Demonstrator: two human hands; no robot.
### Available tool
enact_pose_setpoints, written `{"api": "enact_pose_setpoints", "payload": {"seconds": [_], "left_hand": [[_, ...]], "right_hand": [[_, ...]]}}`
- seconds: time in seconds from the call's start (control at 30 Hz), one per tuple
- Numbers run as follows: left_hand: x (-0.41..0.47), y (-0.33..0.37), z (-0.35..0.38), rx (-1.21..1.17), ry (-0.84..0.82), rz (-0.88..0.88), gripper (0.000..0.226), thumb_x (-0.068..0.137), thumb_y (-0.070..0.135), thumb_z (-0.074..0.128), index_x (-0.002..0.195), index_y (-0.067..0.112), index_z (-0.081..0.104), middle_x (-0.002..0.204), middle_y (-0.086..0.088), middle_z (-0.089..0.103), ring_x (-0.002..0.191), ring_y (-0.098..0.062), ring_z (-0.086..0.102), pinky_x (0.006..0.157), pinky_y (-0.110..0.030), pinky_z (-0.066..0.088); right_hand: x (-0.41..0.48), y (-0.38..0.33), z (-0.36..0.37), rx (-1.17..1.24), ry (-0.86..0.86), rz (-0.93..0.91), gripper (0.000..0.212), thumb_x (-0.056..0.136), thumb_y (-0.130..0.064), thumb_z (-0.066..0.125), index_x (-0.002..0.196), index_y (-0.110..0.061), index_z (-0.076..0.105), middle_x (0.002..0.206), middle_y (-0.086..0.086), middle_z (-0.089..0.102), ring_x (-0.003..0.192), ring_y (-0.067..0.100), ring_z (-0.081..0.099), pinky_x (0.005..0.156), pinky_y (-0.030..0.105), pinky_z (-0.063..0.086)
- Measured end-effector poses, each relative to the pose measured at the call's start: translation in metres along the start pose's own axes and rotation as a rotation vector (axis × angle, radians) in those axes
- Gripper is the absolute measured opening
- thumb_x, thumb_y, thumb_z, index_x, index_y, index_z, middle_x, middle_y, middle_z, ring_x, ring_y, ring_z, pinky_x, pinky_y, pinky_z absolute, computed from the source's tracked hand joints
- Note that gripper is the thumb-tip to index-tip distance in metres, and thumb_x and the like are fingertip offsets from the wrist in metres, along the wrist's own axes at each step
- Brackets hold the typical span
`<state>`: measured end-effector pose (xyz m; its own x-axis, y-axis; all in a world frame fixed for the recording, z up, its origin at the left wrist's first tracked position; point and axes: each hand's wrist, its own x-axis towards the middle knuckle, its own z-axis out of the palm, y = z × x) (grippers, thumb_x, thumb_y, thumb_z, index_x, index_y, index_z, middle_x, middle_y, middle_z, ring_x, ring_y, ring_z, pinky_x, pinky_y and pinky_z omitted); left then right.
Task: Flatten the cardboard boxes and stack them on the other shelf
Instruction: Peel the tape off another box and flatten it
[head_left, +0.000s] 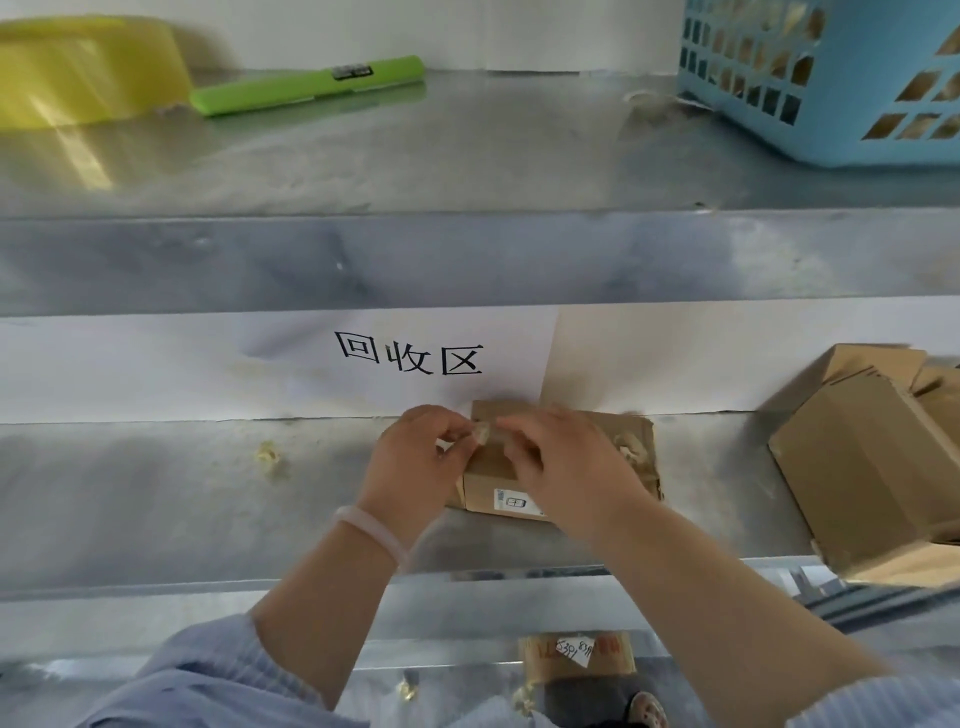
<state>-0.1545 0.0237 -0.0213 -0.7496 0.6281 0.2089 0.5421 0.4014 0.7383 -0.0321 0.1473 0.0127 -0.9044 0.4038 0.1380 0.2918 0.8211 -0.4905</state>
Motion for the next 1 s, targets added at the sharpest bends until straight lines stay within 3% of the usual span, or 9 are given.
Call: {"api": "enact_pose_setpoints", "payload": {"seconds": [0.07,0.2,0.33,0.4,0.53,0.73,0.87,1.0], "left_hand": [[-0.003,-0.001,-0.002,-0.031,-0.004,-0.033,0.021,0.083,0.030,0.072,0.069,0.040,0.060,0.073,0.019,0.065,0.080,0.011,0.057,0.066,0.000,0.038],[-0.005,-0.004,-0.007,-0.201,-0.011,-0.140,0.014,0.075,0.025,0.078,0.070,0.033,0.067,0.071,0.025,0.067,0.068,0.006,0.061,0.061,-0.007,0.043],[-0.007,-0.006,-0.008,-0.376,-0.105,-0.208,0.015,0.077,0.023,0.078,0.074,0.037,0.074,0.074,0.011,0.072,0.073,-0.011,0.068,0.071,-0.031,0.055],[-0.008,-0.007,-0.010,-0.474,-0.158,-0.228,0.020,0.080,0.023,0.072,0.078,0.043,0.074,0.079,0.005,0.074,0.079,-0.017,0.071,0.077,-0.037,0.058],[-0.009,-0.015,-0.015,-0.527,-0.217,-0.187,0.049,0.086,0.005,0.058,0.088,0.052,0.070,0.085,0.005,0.074,0.085,-0.016,0.071,0.077,-0.028,0.057],[-0.014,-0.021,-0.008,-0.503,-0.217,-0.075,0.058,0.072,0.023,0.079,0.113,0.056,0.054,0.113,0.023,0.055,0.084,-0.008,0.065,0.074,-0.028,0.057],[-0.013,-0.021,0.001,-0.335,-0.235,-0.014,0.049,0.078,0.027,0.077,0.110,0.055,0.054,0.127,0.027,0.048,0.083,0.000,0.062,0.074,-0.018,0.054],[-0.016,-0.025,0.006,-0.430,-0.211,-0.059,0.044,0.079,0.021,0.076,0.106,0.052,0.062,0.122,0.032,0.052,0.080,-0.003,0.064,0.076,-0.020,0.054]], "right_hand": [[0.001,-0.005,0.008,0.055,-0.055,0.019,0.022,0.091,-0.033,0.058,0.111,-0.034,0.067,0.104,-0.010,0.063,0.103,0.013,0.052,0.089,0.023,0.038],[0.004,-0.002,0.016,0.176,0.006,0.144,0.021,0.083,-0.052,0.064,0.096,-0.036,0.070,0.085,-0.020,0.066,0.088,0.004,0.059,0.080,0.029,0.052],[0.006,0.002,0.021,0.234,0.026,0.165,0.028,0.078,-0.059,0.066,0.096,-0.038,0.070,0.079,-0.023,0.065,0.083,-0.001,0.058,0.073,0.024,0.051],[0.007,0.002,0.024,0.204,0.022,0.133,0.020,0.077,-0.055,0.069,0.088,-0.039,0.068,0.075,-0.024,0.064,0.083,0.001,0.058,0.070,0.022,0.046],[0.009,-0.003,0.030,0.120,0.068,0.142,0.013,0.078,-0.045,0.071,0.073,-0.039,0.061,0.071,-0.021,0.059,0.081,0.006,0.055,0.066,0.023,0.038],[0.012,-0.003,0.029,0.101,0.013,0.166,0.009,0.085,-0.039,0.066,0.083,-0.031,0.066,0.075,-0.016,0.058,0.081,0.010,0.053,0.063,0.025,0.035],[0.011,-0.001,0.027,0.122,-0.007,0.160,0.008,0.087,-0.034,0.065,0.084,-0.027,0.064,0.075,-0.012,0.059,0.077,0.010,0.054,0.063,0.026,0.039],[0.012,0.000,0.027,0.101,-0.022,0.166,0.008,0.090,-0.033,0.061,0.087,-0.025,0.061,0.077,-0.012,0.057,0.077,0.010,0.053,0.061,0.025,0.036]]}}
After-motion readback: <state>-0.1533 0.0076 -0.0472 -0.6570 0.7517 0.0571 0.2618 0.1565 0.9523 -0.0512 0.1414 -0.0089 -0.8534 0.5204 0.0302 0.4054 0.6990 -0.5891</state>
